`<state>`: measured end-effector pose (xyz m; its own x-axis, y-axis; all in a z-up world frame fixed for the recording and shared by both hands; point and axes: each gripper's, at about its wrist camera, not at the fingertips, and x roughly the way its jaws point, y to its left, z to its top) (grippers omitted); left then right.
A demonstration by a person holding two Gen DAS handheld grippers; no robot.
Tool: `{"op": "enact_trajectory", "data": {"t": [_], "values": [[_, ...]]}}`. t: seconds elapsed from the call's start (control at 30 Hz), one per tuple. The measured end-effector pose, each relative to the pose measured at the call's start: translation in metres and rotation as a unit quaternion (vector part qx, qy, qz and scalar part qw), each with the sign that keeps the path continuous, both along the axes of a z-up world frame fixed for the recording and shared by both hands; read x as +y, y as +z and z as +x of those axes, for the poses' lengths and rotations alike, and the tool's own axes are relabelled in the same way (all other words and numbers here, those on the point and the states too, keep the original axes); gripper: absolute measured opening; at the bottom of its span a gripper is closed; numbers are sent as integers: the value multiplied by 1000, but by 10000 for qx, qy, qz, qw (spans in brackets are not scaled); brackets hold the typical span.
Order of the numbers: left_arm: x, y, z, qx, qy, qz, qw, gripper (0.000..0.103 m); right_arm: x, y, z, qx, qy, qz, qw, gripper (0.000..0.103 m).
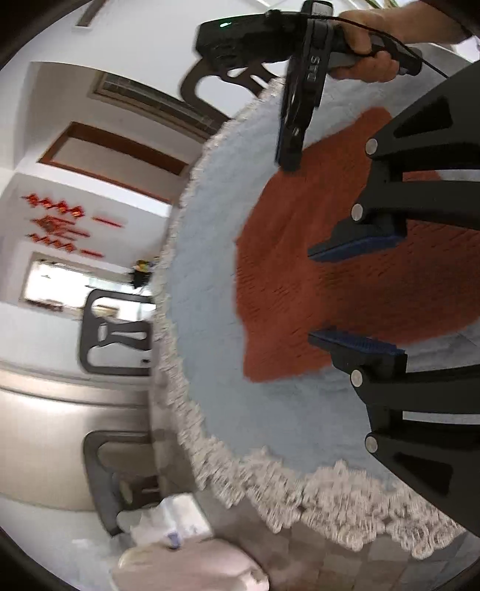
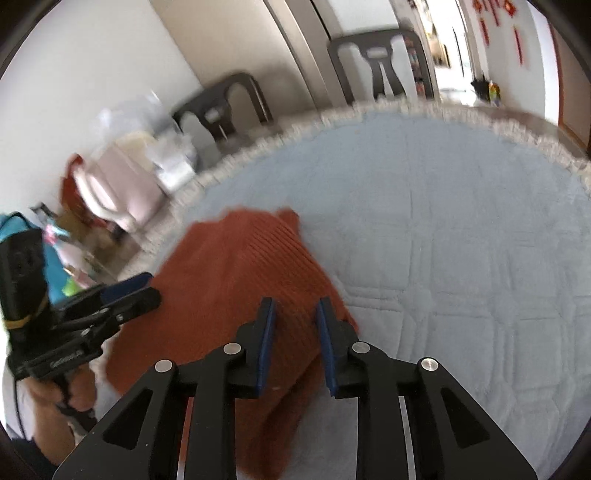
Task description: Fold small clothes
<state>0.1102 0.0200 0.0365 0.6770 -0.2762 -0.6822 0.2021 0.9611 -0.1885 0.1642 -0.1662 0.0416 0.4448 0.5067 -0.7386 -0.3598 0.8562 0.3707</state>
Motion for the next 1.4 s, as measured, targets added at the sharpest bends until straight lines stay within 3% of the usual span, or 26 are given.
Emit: {"op": "enact_trajectory", "data": {"t": [0.1,0.27,0.4,0.47,0.63,0.97,1.03,1.1,1.17,1.4], "values": [[-2,-10,2,52,97,214,9997,42,-5,12,-12,-162,-30,-85,9998,21],[2,8,-28,-112,172,224,9995,42,-3,34,-57,-568,340,-231,9975,21],[2,11,-54,-94,272,284,9992,42,11,25,-83,-610,683,-559,9942,21],[0,7,-63,-73,281,317,9991,42,15,13,-83,-537,731,-755,9930,20],[-6,-7,-65,-29,364,467,9982,42,11,7,-78,-526,694,-665,9940,20],[-4,-4,-75,-20,442,446,9980,44,5,21,-100,-721,566,-799,9926,21],[-4,-2,-80,-4,470,454,9979,44,3,23,-106,-763,542,-875,9918,24],[-3,-1,-86,-5,498,497,9975,44,1,23,-111,-772,543,-934,9911,38],[-3,-1,-93,2,527,520,9973,44,0,21,-117,-791,553,-1031,9900,43],[-3,-14,-109,161,614,785,9949,49,-4,7,-127,-695,510,-1238,9886,43]]}}
